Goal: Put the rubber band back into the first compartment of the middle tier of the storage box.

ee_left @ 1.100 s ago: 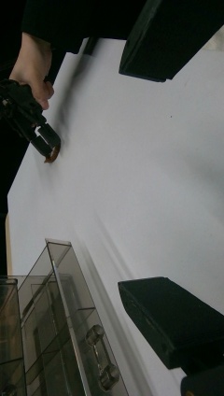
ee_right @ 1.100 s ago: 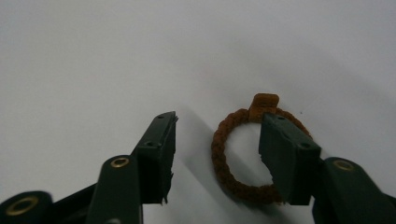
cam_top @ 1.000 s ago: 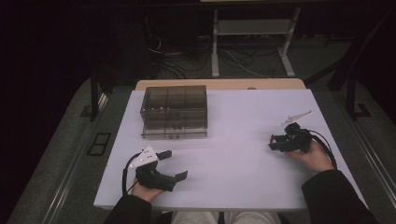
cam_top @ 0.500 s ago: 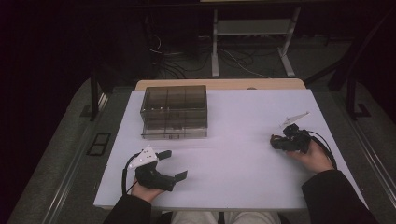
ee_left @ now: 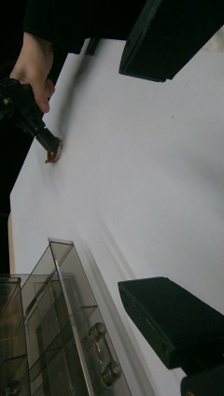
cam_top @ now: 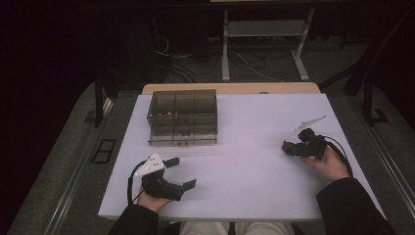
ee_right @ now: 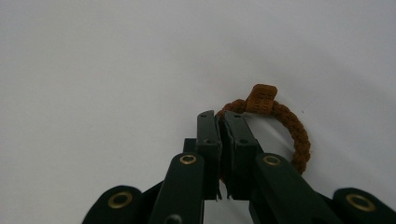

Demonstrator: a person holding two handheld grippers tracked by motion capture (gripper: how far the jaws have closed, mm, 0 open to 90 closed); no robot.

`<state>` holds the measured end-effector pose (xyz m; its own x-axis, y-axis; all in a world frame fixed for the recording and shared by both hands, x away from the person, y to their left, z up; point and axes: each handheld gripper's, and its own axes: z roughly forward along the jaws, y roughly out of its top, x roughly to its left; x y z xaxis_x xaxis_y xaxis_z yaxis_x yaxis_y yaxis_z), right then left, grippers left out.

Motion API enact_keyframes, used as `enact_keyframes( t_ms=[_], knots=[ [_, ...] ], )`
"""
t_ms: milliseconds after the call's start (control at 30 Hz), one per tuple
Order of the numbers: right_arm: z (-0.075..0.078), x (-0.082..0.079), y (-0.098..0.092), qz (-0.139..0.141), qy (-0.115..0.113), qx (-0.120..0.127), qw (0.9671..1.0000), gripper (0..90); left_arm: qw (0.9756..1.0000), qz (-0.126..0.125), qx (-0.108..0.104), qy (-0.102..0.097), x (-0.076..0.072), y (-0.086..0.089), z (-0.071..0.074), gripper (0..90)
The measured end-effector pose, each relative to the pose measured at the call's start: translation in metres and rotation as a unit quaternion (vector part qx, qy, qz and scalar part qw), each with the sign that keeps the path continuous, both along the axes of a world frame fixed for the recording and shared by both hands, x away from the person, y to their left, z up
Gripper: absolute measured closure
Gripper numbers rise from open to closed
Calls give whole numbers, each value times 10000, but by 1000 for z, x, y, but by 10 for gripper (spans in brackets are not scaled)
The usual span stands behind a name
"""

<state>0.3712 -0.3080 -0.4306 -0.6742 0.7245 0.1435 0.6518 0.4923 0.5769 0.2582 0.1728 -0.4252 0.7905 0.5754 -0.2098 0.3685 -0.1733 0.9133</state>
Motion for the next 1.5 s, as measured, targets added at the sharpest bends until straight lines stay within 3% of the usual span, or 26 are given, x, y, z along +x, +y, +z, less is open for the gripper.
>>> enact_keyframes(
  t_ms=[533, 667, 1500],
  knots=[
    [25, 1, 11, 182, 87, 679, 9975, 847, 9998, 95, -158, -87, 1, 4, 0, 0],
    [34, 3, 15, 252, 77, 783, 9966, 846, 9999, 42, -99, -90, 2, 2, 0, 0],
    [65, 13, 60, 693, -87, 861, 9938, 847, 9999, 18, -131, -67, 4, 3, -1, 0]
  ],
)
